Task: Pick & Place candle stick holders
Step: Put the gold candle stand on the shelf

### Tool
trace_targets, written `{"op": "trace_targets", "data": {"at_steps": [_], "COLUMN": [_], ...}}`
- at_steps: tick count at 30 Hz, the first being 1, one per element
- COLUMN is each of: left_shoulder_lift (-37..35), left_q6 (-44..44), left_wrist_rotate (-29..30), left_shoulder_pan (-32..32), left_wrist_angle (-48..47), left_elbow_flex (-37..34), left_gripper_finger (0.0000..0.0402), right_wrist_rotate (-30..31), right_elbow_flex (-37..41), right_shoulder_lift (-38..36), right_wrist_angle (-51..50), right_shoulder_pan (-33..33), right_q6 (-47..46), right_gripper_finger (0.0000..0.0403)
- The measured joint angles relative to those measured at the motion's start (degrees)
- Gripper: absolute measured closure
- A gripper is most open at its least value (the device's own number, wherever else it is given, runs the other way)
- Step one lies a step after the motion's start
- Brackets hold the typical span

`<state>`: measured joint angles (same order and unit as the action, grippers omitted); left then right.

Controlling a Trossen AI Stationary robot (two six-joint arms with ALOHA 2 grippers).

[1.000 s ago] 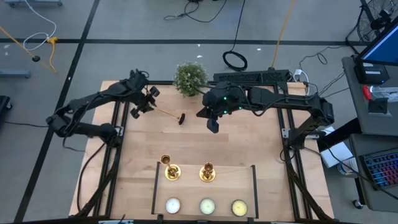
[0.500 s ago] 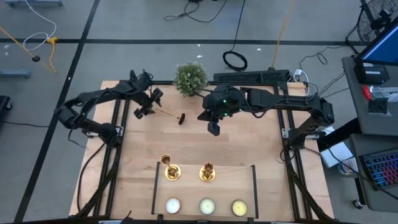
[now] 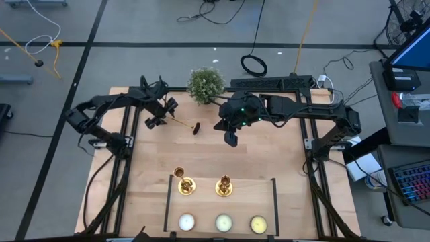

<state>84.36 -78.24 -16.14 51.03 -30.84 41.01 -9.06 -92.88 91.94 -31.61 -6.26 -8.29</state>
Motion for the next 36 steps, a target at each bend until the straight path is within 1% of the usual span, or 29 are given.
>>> {"op": "trace_targets", "data": {"at_steps": [6,9,12,19,20,21,25,29,33,36], "left_shoulder_lift": [0.8,0.8,0.8,0.8,0.8,0.7,0.7,-0.1,-2.2,-5.2], "left_q6": [-0.3,-0.5,-0.3,2.2,3.5,4.3,4.4,6.1,7.0,9.7], "left_wrist_rotate": [1.7,1.6,1.6,1.0,0.9,1.4,1.1,1.4,1.9,3.5], "left_shoulder_pan": [0.0,0.0,0.0,0.0,0.0,-0.1,-0.4,-1.2,-1.7,-1.7], "left_wrist_angle": [2.7,2.8,2.9,3.2,3.3,2.9,2.7,2.3,2.1,2.0], "left_elbow_flex": [0.0,0.0,0.0,0.0,0.0,0.1,0.0,0.0,-0.1,-0.1], "left_gripper_finger": [0.0164,0.0184,0.0227,0.0371,0.0383,0.0387,0.0380,0.0392,0.0391,0.0392], "right_wrist_rotate": [0.0,0.0,0.0,0.0,0.0,0.0,0.0,0.0,0.0,-0.1], "right_elbow_flex": [0.0,0.0,0.0,0.0,0.0,0.0,0.0,0.0,0.0,0.0], "right_shoulder_lift": [0.0,0.0,0.0,0.0,0.0,0.0,0.0,0.0,0.0,0.0], "right_wrist_angle": [-0.5,-0.5,-0.5,-0.4,-0.4,-0.4,-0.4,-0.5,-0.5,-0.4], "right_shoulder_pan": [0.0,0.0,0.0,0.0,0.0,0.0,0.0,0.0,0.0,0.0], "right_q6": [0.0,0.0,0.0,0.0,0.0,0.0,-0.2,-0.6,-0.7,-0.7], "right_gripper_finger": [0.0403,0.0403,0.0403,0.0403,0.0403,0.0403,0.0403,0.0403,0.0403,0.0403]}}
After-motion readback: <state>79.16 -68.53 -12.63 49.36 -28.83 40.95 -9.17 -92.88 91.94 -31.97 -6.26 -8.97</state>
